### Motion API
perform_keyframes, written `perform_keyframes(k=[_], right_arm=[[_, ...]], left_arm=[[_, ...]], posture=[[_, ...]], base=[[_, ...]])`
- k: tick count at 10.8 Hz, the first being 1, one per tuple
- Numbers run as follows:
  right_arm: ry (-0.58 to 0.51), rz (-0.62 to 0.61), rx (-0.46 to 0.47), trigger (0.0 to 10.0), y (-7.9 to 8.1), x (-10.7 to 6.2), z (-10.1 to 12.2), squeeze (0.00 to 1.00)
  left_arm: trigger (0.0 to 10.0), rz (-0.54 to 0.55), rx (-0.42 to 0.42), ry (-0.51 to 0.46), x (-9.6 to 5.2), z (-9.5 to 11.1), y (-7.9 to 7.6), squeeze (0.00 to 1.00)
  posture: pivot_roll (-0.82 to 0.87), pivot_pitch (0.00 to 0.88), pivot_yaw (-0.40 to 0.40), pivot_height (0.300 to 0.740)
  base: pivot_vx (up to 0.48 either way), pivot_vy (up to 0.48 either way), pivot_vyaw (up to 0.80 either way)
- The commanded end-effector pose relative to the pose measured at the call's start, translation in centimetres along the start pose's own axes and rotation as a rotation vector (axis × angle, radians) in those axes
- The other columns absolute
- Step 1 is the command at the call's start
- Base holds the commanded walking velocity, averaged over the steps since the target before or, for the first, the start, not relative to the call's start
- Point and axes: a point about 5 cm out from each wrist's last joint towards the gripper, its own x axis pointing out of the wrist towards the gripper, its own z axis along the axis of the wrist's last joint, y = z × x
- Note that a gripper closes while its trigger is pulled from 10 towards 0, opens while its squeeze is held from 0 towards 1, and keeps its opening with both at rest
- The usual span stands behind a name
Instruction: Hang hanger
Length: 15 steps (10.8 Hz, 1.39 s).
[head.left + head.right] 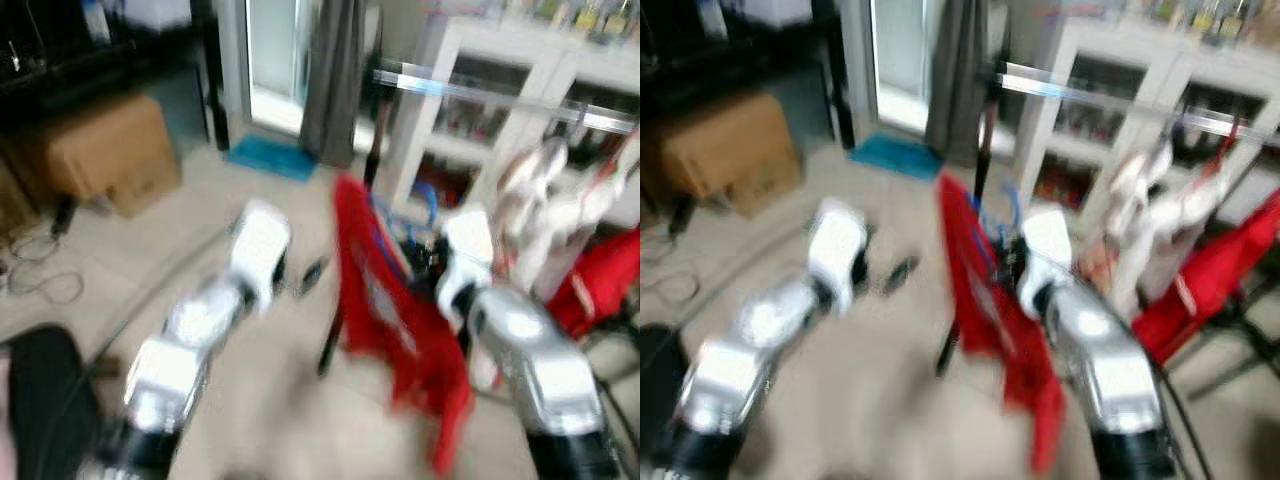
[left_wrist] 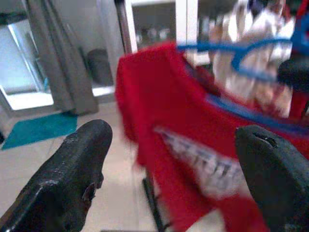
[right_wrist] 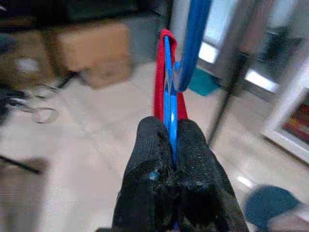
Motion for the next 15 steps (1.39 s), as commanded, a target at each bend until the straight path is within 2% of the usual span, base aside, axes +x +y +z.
perform_keyframes(k=[1,2,4,5,6,7,8,9,10,12,13,15], right_arm=[[-0.134,0.076,-0.021,10.0,0.9,0.1,2.7,0.00],[-0.157,0.085,-0.053,10.0,1.0,0.2,3.0,0.00],[-0.234,0.080,-0.142,10.0,1.4,0.4,4.4,0.00],[-0.272,0.103,-0.220,10.0,1.8,0.4,5.1,0.00],[-0.302,0.104,-0.321,10.0,2.1,0.3,5.6,0.00],[-0.311,0.098,-0.339,10.0,2.2,0.4,5.7,0.00],[-0.331,0.069,-0.432,10.0,2.2,0.3,5.9,0.00],[-0.342,0.040,-0.508,10.0,2.0,0.4,5.8,0.00],[-0.350,0.030,-0.512,10.0,2.0,0.4,5.9,0.00],[-0.379,0.036,-0.496,10.0,1.9,0.3,6.1,0.00],[-0.405,0.056,-0.466,10.0,2.1,0.2,6.2,0.00],[-0.411,0.075,-0.457,10.0,2.1,0.1,6.0,0.00]], left_arm=[[10.0,0.000,-0.002,-0.032,0.7,1.0,0.3,1.00],[10.0,0.016,0.012,-0.050,1.1,1.5,0.4,1.00],[10.0,0.050,-0.026,-0.062,2.1,1.8,0.4,1.00],[10.0,0.050,-0.017,-0.062,2.4,1.9,0.3,0.91],[10.0,0.047,-0.043,-0.093,2.8,2.5,0.3,0.36],[10.0,0.050,-0.048,-0.098,2.9,2.6,0.4,0.11],[10.0,0.061,-0.060,-0.103,3.1,2.7,0.6,0.03],[10.0,0.079,-0.058,-0.109,3.3,2.8,0.8,0.00],[10.0,0.088,-0.055,-0.108,3.3,2.8,0.9,0.00],[0.0,0.115,-0.049,-0.086,3.4,2.4,1.3,0.00],[0.0,0.128,-0.051,-0.087,3.4,2.3,1.6,0.00],[0.0,0.140,0.009,-0.085,3.8,2.6,2.0,0.00]], posture=[[0.05,0.000,-0.089,0.740],[0.05,0.000,-0.089,0.740],[0.05,0.000,-0.089,0.740],[0.05,0.000,-0.089,0.740],[0.04,0.000,-0.088,0.740],[0.04,0.000,-0.088,0.740],[0.04,0.000,-0.088,0.740],[0.04,0.000,-0.087,0.740],[0.04,0.000,-0.087,0.740],[0.04,0.000,-0.089,0.740],[0.04,0.000,-0.089,0.740],[0.04,0.000,-0.095,0.740]], base=[[0.000,0.000,0.00],[0.000,0.000,0.00],[0.000,0.000,0.00],[0.000,0.000,0.00],[0.000,0.000,0.00],[0.000,0.000,0.00],[0.000,0.000,0.00],[0.000,0.000,0.00],[0.000,0.000,0.00],[0.000,0.000,0.00],[0.000,0.000,0.00],[0.000,0.000,0.00]])
